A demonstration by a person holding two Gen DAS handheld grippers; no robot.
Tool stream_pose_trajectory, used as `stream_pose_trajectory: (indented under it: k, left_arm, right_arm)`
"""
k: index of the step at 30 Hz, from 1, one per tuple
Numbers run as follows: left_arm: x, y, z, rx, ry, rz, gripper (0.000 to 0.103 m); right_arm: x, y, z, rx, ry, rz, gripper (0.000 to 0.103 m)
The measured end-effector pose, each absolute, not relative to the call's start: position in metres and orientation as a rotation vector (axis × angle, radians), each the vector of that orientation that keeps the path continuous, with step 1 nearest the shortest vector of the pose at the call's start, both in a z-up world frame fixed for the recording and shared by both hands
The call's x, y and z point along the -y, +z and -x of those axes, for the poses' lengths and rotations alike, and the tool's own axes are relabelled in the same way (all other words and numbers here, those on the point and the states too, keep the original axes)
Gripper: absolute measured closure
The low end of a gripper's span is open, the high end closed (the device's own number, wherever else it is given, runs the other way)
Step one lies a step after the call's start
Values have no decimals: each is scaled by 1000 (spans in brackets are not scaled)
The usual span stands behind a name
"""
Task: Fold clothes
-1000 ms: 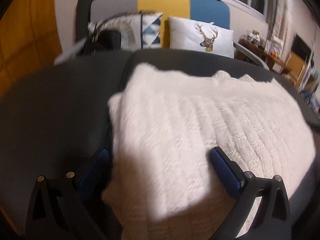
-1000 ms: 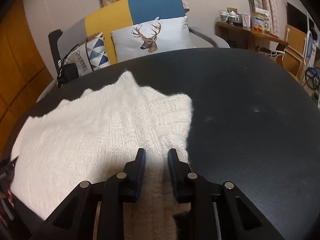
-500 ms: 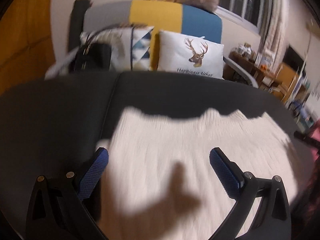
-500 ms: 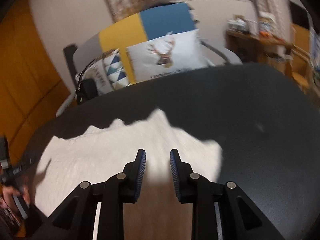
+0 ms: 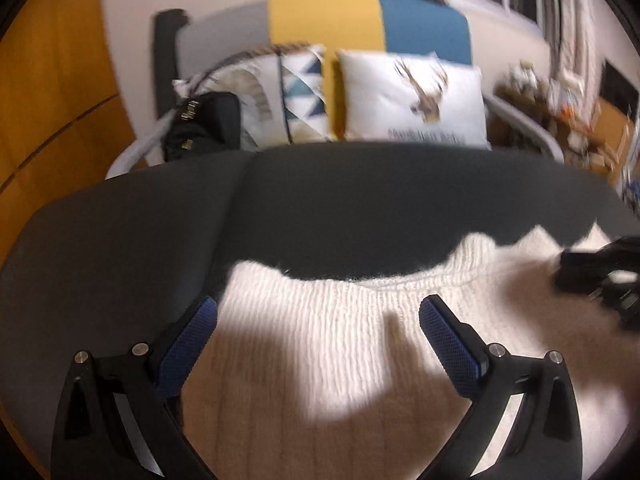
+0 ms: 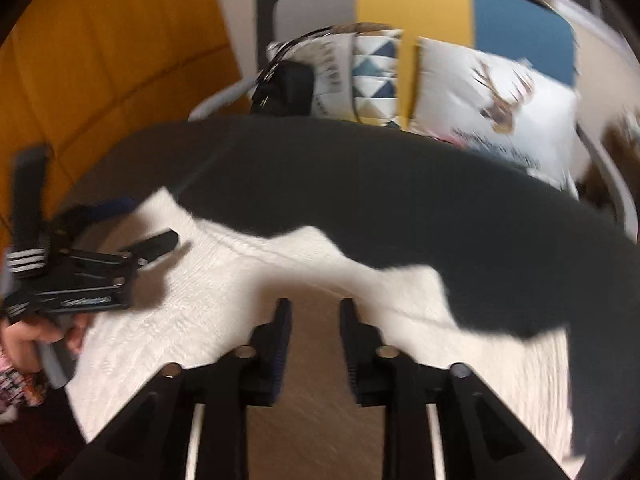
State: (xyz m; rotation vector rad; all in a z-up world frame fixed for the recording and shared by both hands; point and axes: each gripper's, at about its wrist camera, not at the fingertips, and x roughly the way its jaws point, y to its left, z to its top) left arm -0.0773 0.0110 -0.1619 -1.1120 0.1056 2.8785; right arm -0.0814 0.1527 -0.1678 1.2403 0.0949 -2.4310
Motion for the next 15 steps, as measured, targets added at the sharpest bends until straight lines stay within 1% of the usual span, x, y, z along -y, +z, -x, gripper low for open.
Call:
stream_pose_trajectory:
  k: [3, 6, 8, 12, 13, 14, 15]
  left_arm:
    - [-10, -163, 69, -98, 2912, 1104, 0]
    - [-9, -172, 78, -109, 2893, 1171, 0]
    - [-7, -176, 81, -98, 2906, 1207, 0]
    - [-1, -175, 79, -52, 2936, 1186, 0]
    - [0, -175, 77, -43, 2943, 1176, 0]
    - [1, -174, 76, -35, 2948, 1170, 0]
    - [2, -174, 76, -32, 2950, 1171, 0]
  right_arm:
    - [-129, -176, 85, -113, -2374, -1258, 77]
    - [-108, -182, 89, -155, -2352, -1272, 77]
    - [-94, -189, 90, -232, -2350, -1284, 76]
    - [-81, -202, 88, -359, -2364, -1293, 77]
    - [-79, -203, 87, -381, -2378, -1283, 80]
    - [-78, -203, 86, -392, -2388, -1278, 89]
    - [-78, -203, 85, -403, -2399, -1273, 94]
